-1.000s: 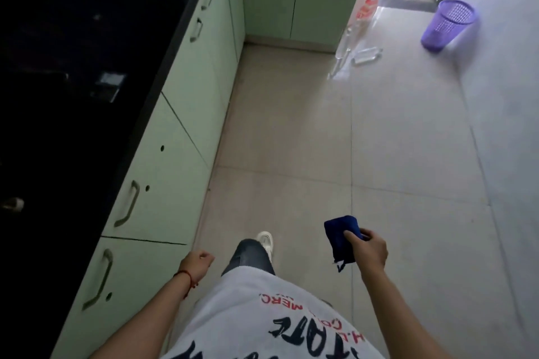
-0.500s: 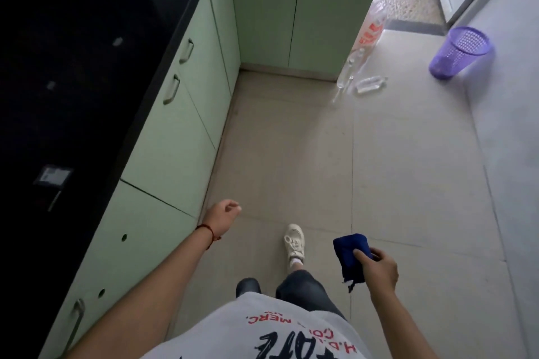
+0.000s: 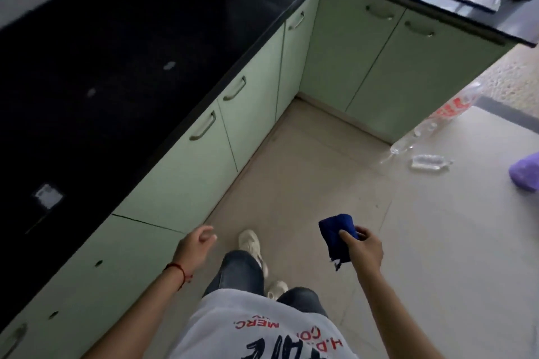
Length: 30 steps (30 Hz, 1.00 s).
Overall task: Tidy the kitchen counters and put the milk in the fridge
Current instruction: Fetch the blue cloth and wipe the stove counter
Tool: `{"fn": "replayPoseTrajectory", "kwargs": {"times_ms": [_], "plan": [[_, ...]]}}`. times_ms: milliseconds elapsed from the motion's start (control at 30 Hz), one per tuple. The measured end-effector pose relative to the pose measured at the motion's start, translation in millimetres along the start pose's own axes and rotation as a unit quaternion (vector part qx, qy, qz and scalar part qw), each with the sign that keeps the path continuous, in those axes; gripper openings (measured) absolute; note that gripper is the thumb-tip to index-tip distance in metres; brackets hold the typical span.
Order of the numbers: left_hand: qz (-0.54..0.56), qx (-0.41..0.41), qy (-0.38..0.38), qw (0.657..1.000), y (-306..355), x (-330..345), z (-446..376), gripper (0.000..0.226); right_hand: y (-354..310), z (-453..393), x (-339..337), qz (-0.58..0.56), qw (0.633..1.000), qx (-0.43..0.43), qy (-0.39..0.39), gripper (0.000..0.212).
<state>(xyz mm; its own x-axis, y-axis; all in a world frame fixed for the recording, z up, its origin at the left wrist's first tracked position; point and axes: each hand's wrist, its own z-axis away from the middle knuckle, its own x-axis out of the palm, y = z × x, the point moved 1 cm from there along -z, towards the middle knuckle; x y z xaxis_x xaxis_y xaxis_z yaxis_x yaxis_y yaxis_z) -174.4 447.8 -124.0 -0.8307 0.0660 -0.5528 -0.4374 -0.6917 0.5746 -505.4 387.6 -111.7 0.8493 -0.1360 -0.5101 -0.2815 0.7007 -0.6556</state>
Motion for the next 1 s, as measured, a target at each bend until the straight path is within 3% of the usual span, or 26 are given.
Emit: {"fn": "replayPoseTrajectory", "kwargs": {"times_ms": [267,433,500,600,733,900,1000], "plan": [[0.063,-0.034,0.046,0.996,49.4,-21.3,-64.8,0.028,-121.6,-65.1,79.6,0.049,0.99,-0.087,-0.095,0.037],[0.023,0.105,0.061,0.992,139.7,-44.3,-99.7,0.035,-200.2,-77.4,112.9,0.025,0.978,-0.139,-0.151,0.036],[-0.028,0.164,0.095,0.981,171.7,-56.8,-114.1,0.041,-237.8,-77.2,126.1,0.01,0.972,-0.162,-0.173,0.036],[-0.012,0.19,0.198,0.962,201.8,-85.1,-133.6,0.051,-293.5,-74.8,149.8,-0.009,0.955,-0.199,-0.221,0.035],[-0.057,0.094,0.34,0.934,190.5,-115.1,-160.2,0.048,-362.7,-65.8,189.2,-0.031,0.904,-0.263,-0.335,0.021],[-0.109,-0.108,0.342,0.927,145.8,-129.5,-172.7,0.054,-424.2,-58.9,253.3,-0.029,0.838,-0.242,-0.487,0.015],[-0.142,-0.137,0.329,0.923,129.2,-125.2,-171.4,0.071,-437.4,-69.8,293.0,0.081,0.82,-0.302,-0.479,0.025]]}}
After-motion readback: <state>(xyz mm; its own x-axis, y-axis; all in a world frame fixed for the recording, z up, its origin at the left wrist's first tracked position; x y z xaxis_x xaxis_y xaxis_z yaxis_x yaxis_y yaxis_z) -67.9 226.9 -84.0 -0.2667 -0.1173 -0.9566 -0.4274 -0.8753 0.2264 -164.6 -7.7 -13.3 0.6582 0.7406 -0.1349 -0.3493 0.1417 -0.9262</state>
